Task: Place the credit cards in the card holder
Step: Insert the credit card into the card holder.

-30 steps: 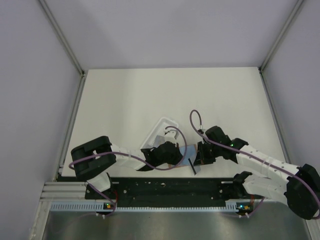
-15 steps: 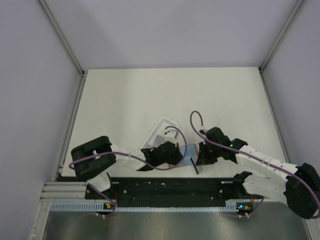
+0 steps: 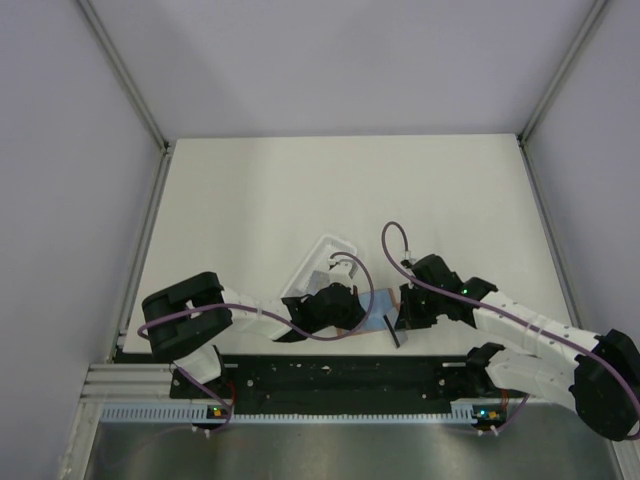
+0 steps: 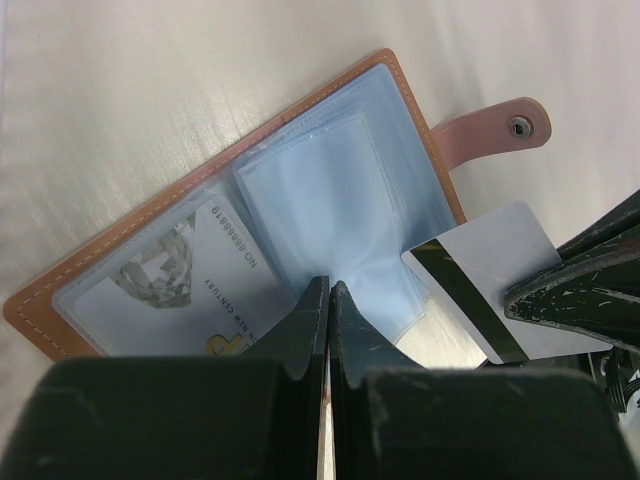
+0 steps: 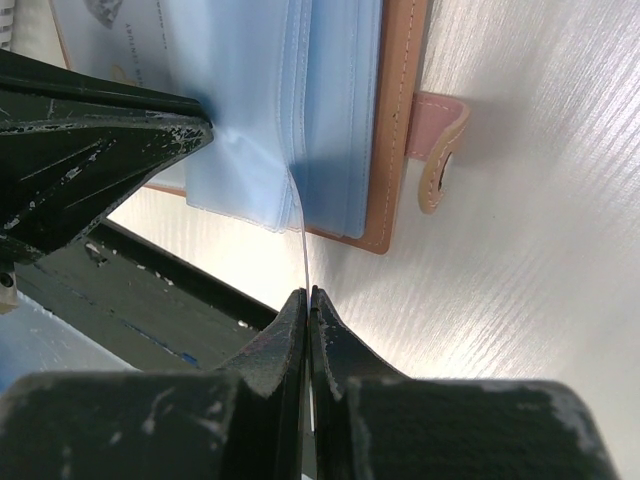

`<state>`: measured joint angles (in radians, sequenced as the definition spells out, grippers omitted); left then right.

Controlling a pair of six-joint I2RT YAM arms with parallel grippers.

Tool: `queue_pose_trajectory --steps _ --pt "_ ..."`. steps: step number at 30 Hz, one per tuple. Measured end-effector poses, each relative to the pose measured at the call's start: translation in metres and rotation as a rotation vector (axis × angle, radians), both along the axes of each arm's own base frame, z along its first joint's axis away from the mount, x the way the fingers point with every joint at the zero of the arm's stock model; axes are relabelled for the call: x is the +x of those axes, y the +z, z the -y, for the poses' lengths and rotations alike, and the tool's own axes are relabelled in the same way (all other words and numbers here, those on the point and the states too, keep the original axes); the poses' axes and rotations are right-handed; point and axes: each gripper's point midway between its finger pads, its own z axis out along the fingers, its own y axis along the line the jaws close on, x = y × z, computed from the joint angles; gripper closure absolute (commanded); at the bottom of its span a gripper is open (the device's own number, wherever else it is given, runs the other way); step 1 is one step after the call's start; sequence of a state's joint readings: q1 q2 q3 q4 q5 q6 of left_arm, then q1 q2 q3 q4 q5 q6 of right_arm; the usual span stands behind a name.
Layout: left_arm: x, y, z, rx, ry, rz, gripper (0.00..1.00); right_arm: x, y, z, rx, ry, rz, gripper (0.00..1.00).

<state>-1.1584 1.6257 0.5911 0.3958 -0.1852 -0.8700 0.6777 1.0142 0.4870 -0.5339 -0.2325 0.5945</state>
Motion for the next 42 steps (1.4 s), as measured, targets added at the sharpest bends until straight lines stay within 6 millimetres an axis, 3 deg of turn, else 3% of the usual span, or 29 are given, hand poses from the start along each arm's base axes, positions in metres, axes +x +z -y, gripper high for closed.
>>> queue_pose_trajectory --steps 23,42 --pt "0.0 0.0 0.0 0.001 0.0 0.0 1.0 0.001 0.001 0.002 -0.011 0.001 0.011 1.0" --pt "0.0 0.0 0.0 0.001 0.001 0.0 1.0 -0.007 0.007 -0.016 0.1 0.059 -0.014 1.0"
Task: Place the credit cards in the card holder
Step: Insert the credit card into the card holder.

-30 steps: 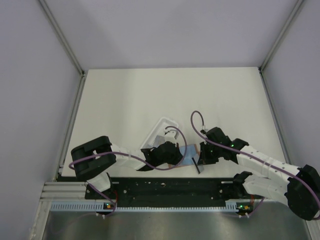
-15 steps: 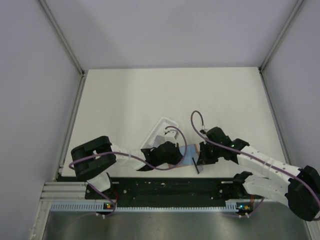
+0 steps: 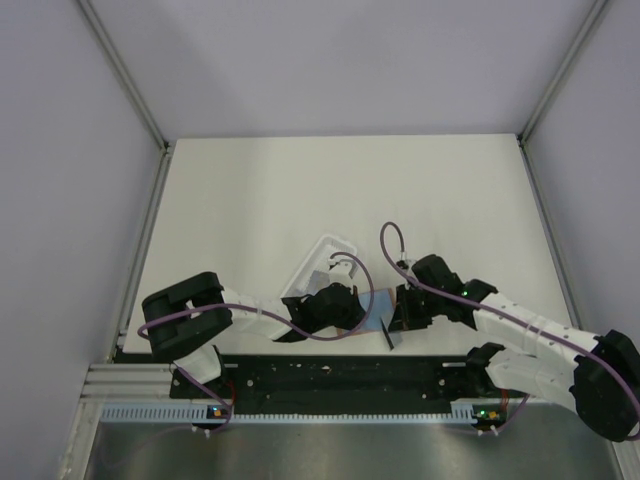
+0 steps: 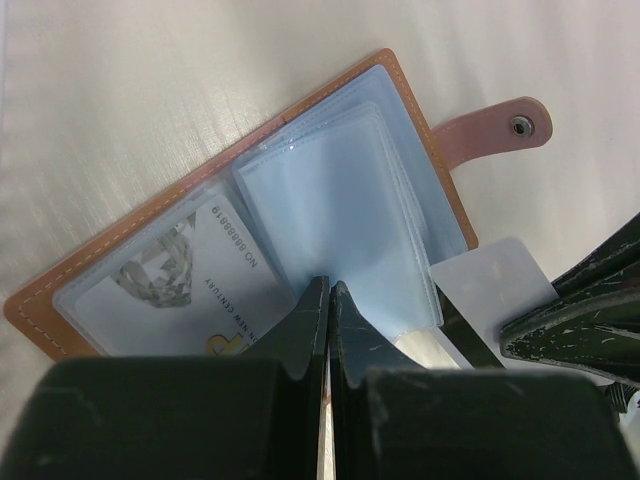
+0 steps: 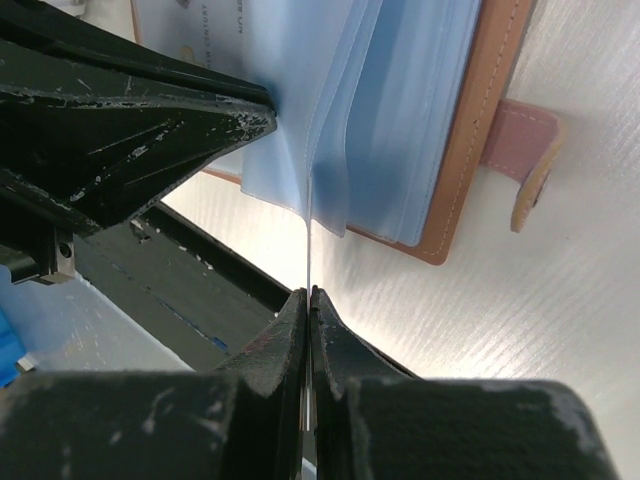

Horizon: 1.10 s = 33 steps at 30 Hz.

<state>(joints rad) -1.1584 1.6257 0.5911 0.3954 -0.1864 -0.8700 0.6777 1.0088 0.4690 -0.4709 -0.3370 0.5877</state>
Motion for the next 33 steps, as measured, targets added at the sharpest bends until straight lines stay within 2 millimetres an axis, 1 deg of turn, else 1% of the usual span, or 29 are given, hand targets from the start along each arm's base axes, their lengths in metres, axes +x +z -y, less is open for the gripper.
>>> queue_pose_trajectory --steps 5,9,13,18,22,33 --pt "0.0 0.0 0.0 0.0 0.0 0.0 1.0 0.001 0.0 -0.002 0.008 -0.004 0.005 1.0" --pt "0.0 0.0 0.0 0.001 0.001 0.001 1.0 0.007 0.0 0.005 -0.023 -0.038 0.033 1.0" --pt "0.0 0.0 0.0 0.001 0.002 0.001 1.0 0.015 0.007 0.013 -0.039 -0.082 0.101 1.0" --pt "0.0 0.0 0.0 0.001 0.002 0.001 1.0 0.02 0.018 0.012 -0.02 -0.095 0.141 1.0" --pt "0.0 0.0 0.0 0.001 0.002 0.001 1.0 0.018 0.019 0.009 -0.008 -0.082 0.129 1.0" --pt "0.0 0.0 0.0 0.001 0.002 0.001 1.0 0.012 0.01 0.005 -0.012 -0.055 0.067 1.0"
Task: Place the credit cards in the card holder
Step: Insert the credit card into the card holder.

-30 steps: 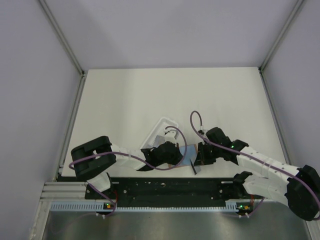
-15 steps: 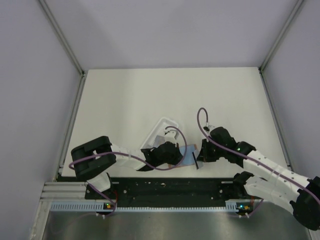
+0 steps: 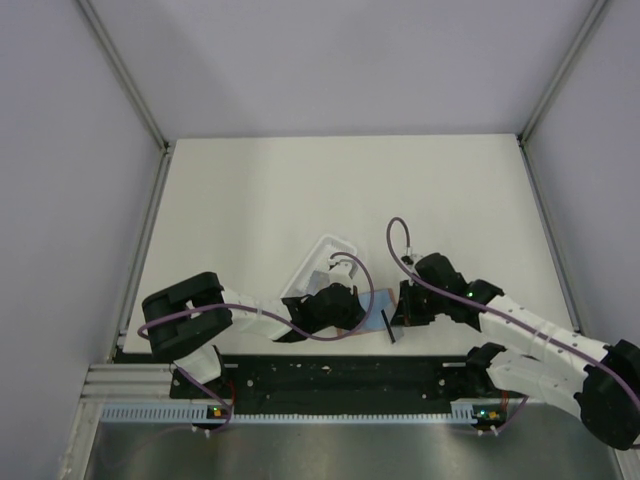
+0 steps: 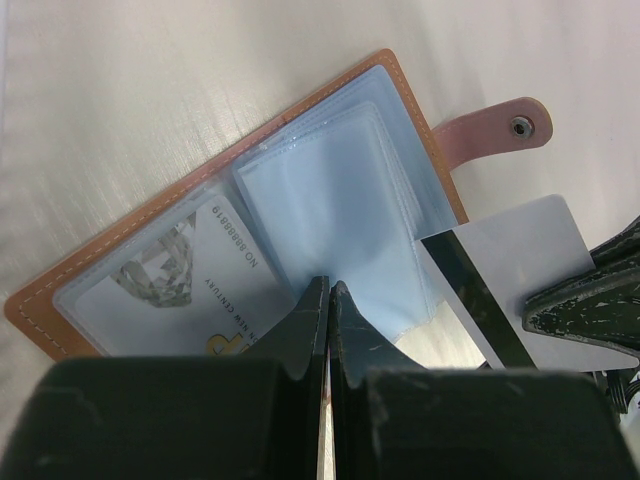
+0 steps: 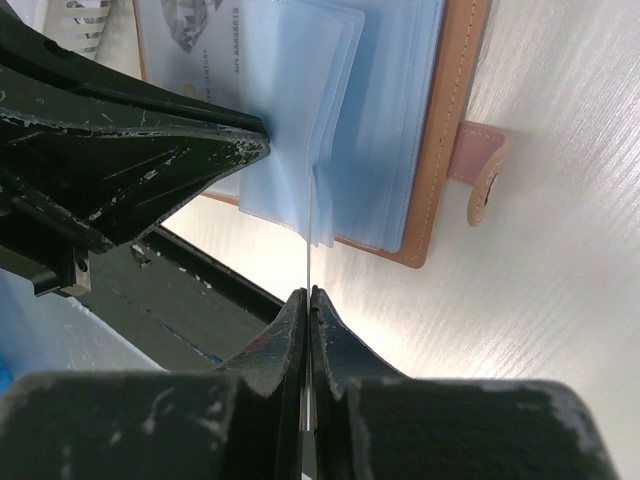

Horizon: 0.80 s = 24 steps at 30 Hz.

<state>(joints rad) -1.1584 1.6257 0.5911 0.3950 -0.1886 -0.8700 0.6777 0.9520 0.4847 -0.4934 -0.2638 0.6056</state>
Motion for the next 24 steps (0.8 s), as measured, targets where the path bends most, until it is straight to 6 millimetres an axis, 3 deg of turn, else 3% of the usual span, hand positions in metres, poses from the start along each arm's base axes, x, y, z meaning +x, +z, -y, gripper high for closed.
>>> queue_pose_trajectory --steps 24 --pt "0.0 -0.0001 -0.0001 0.0 0.0 0.0 1.0 -0.0031 -0.0062 -0.003 0.001 0.015 -0.033 1.0"
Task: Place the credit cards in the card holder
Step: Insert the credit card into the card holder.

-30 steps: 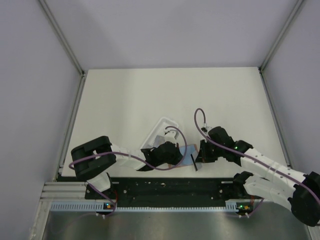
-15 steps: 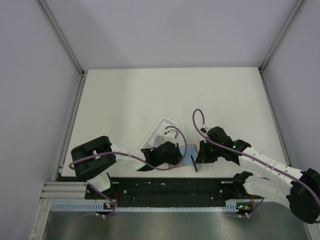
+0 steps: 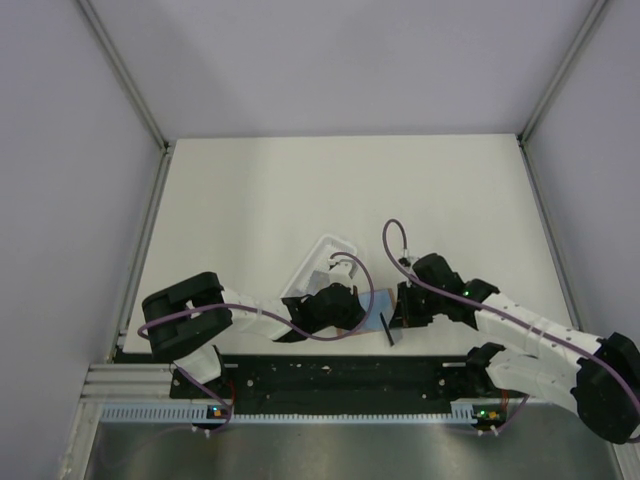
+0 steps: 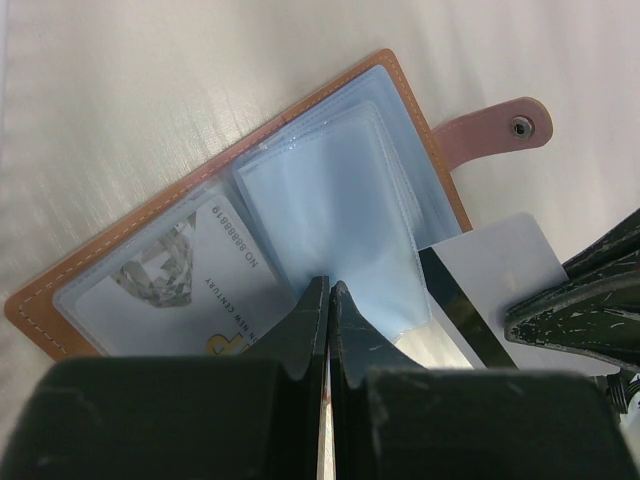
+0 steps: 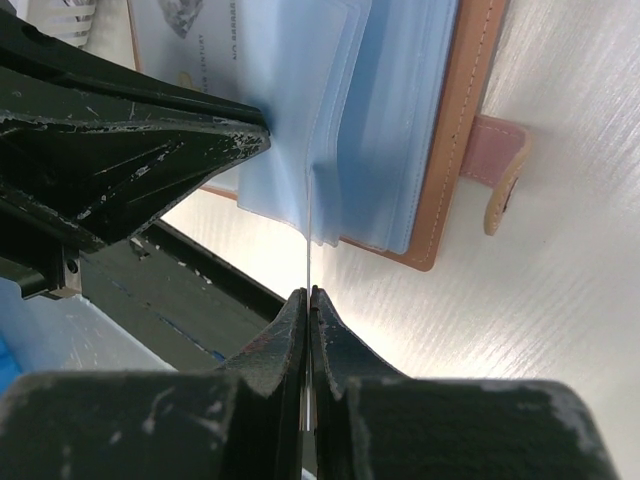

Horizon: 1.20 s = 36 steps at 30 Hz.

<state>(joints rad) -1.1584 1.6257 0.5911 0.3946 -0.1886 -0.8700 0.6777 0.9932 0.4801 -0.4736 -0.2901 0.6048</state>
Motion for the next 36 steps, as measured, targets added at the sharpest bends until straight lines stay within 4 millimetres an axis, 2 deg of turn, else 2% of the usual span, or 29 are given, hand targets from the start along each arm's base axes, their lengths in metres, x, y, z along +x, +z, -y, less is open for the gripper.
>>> queue_pose_trajectory --steps 7,22,30,36 --pt "0.0 0.0 0.0 0.0 0.0 0.0 1.0 -0.004 -0.004 -0.003 0.018 0.017 -0.019 1.0" --pt "-0.003 0.008 -0.004 0.019 -0.024 0.003 1.0 0.004 -0.007 -0.014 0.08 0.002 0.009 1.0" --pt "-0.003 0.039 -0.004 -0.032 -0.039 0.045 1.0 0.013 0.0 -0.022 0.12 -0.003 0.046 1.0" --pt "0.0 0.075 -0.009 -0.092 -0.014 0.095 1.0 0.012 0.01 -0.03 0.173 0.024 0.061 1.0"
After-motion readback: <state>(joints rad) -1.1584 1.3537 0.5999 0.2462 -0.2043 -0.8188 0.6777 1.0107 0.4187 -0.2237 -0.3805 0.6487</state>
